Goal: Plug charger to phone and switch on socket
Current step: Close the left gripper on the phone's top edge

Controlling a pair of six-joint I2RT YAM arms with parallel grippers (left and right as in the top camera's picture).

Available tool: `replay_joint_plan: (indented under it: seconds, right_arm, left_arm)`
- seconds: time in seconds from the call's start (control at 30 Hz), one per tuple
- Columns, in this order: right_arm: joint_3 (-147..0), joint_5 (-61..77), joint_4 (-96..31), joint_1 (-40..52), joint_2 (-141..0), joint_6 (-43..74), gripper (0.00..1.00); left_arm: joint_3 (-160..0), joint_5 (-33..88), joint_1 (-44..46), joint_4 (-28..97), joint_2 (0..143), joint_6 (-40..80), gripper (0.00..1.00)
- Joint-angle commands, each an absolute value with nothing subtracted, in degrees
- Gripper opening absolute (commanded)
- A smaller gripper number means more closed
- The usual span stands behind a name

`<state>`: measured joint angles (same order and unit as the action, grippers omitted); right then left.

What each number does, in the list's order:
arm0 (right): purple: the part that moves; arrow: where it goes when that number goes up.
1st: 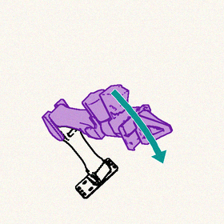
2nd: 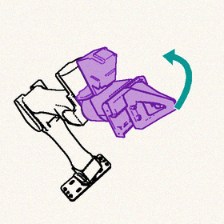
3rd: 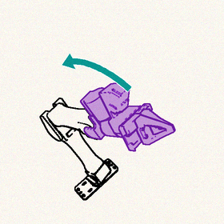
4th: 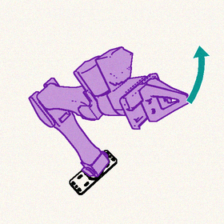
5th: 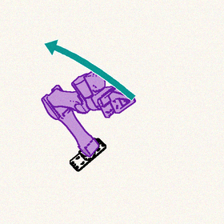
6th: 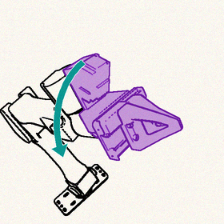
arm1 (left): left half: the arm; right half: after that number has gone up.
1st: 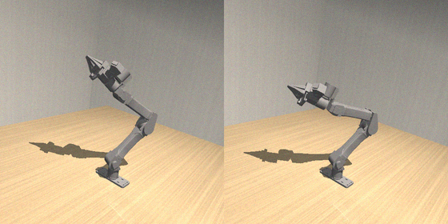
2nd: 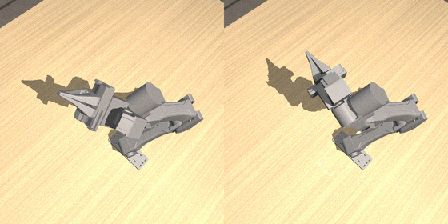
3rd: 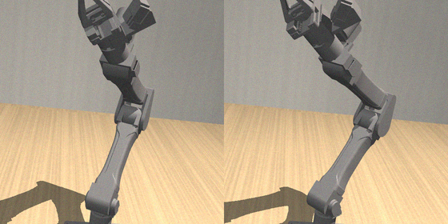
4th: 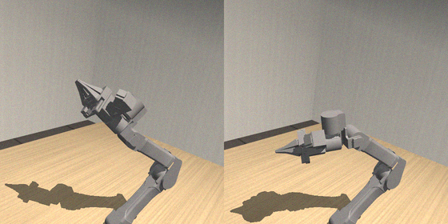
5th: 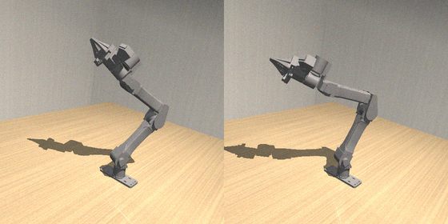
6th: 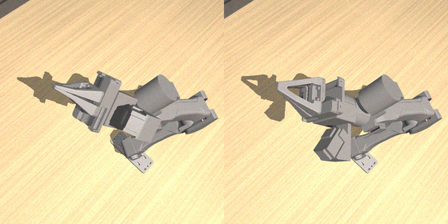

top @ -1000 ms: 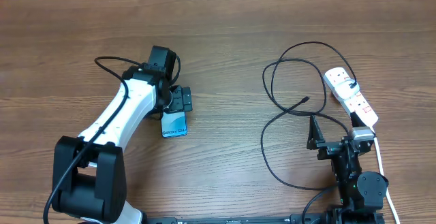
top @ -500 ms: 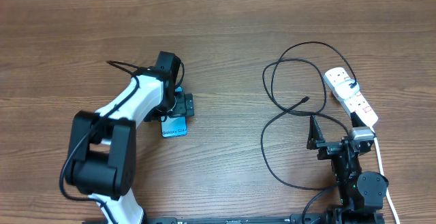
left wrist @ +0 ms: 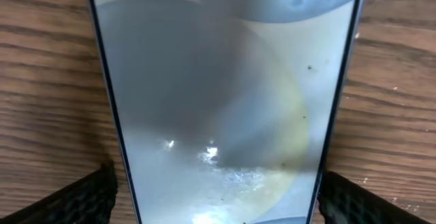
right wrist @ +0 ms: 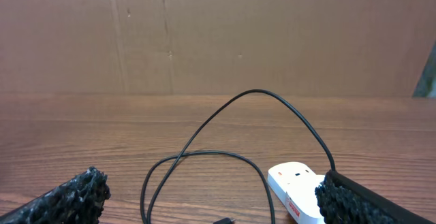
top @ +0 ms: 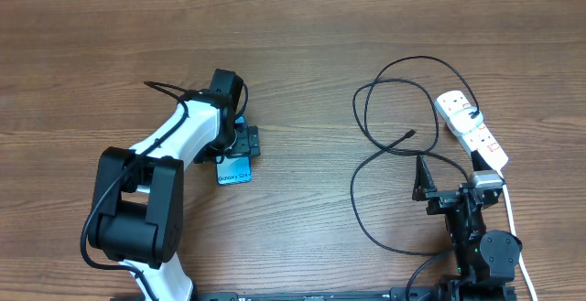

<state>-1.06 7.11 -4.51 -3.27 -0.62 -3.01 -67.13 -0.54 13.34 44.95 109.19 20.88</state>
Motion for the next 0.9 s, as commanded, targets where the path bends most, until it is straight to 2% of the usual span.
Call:
replay_joint_plan:
  seconds: [0.0, 0.1, 0.13, 0.2, 0.23, 0.53, 0.63, 0.8, 0.87]
  right_arm:
    - [-0.45, 7.14, -4.21, -2.9, -0.16, -3.07, 1.0]
    - [-0.45, 7.14, -4.21, -2.9, -0.16, -3.07, 1.0]
    - [-0.45, 7.14, -4.21, -2.9, -0.16, -3.07, 1.0]
    - [-0.45, 7.16, -4.21, -2.9, -0.16, -3.07, 1.0]
    - [-0.45, 7.14, -4.21, -2.9, -0.16, -3.07, 1.0]
    - [-0.45, 7.14, -4.21, -2.9, -0.16, -3.07, 1.0]
    - [-0.45, 7.14, -4.21, -2.9, -0.16, -3.07, 1.0]
    - [-0.45, 7.14, -4.21, -2.9, -0.16, -3.07, 1.0]
    - [-0.45, 7.14, -4.21, -2.9, -0.16, -3.07, 1.0]
  left_arm:
    - [-66.48, 3.03, 12.78, 44.23, 112.09, 20.8, 0.86]
    - [-66.48, 3.07, 12.75, 43.59, 112.09, 20.82, 0.81]
    - [-66.48, 3.14, 12.75, 43.4, 112.09, 20.84, 0.84]
    - [-66.48, 3.84, 12.75, 42.92, 112.09, 20.84, 0.96]
    - [-66.48, 4.36, 12.78, 42.57, 112.09, 20.84, 1.0]
    - [-66.48, 4.97, 12.78, 41.69, 112.09, 21.91, 1.0]
    - [-66.46, 5.26, 12.78, 41.78, 112.09, 21.89, 0.93]
    - [-66.46, 6.04, 12.78, 42.02, 112.09, 21.89, 0.75]
    - [-66.46, 6.02, 12.78, 42.48, 112.09, 21.89, 0.73]
